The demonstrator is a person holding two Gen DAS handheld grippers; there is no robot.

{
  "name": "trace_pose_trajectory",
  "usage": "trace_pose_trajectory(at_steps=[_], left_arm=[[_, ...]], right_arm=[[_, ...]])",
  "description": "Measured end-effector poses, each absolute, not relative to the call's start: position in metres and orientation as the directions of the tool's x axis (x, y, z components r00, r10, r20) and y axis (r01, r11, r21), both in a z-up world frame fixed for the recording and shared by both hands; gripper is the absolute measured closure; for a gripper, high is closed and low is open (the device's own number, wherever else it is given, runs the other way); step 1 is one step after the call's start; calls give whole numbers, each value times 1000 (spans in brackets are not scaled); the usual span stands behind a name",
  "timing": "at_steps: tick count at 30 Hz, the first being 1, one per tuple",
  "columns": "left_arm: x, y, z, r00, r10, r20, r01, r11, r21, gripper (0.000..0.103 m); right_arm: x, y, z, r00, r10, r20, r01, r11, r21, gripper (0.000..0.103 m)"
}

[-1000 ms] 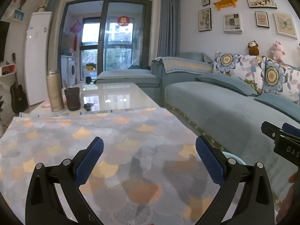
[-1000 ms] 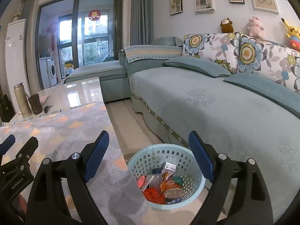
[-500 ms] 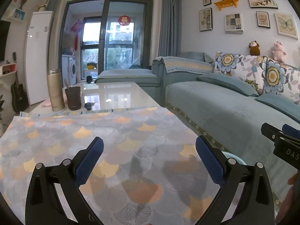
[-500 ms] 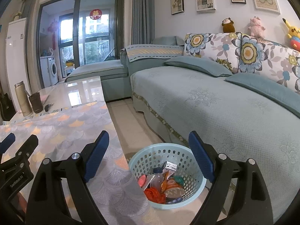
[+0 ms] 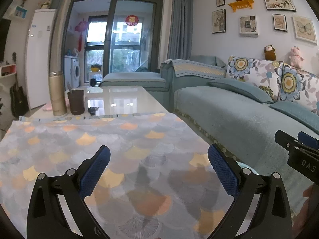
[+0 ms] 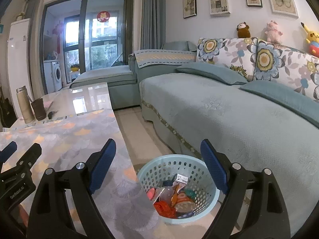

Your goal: Collect trash

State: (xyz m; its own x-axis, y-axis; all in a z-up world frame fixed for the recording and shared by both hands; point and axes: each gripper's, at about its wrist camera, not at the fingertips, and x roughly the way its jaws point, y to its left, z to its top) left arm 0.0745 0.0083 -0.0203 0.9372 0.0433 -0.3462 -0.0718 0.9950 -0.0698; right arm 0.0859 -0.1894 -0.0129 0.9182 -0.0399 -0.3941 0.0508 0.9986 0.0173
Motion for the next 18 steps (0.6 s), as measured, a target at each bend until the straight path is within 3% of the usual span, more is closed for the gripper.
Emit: trace_pose_trajectory(at_steps=[18], left_arm=[[75, 10, -24, 935, 42, -353, -75, 994, -79, 8]], right_arm=[[83, -188, -12, 927, -54, -372, 65, 998, 16, 21]])
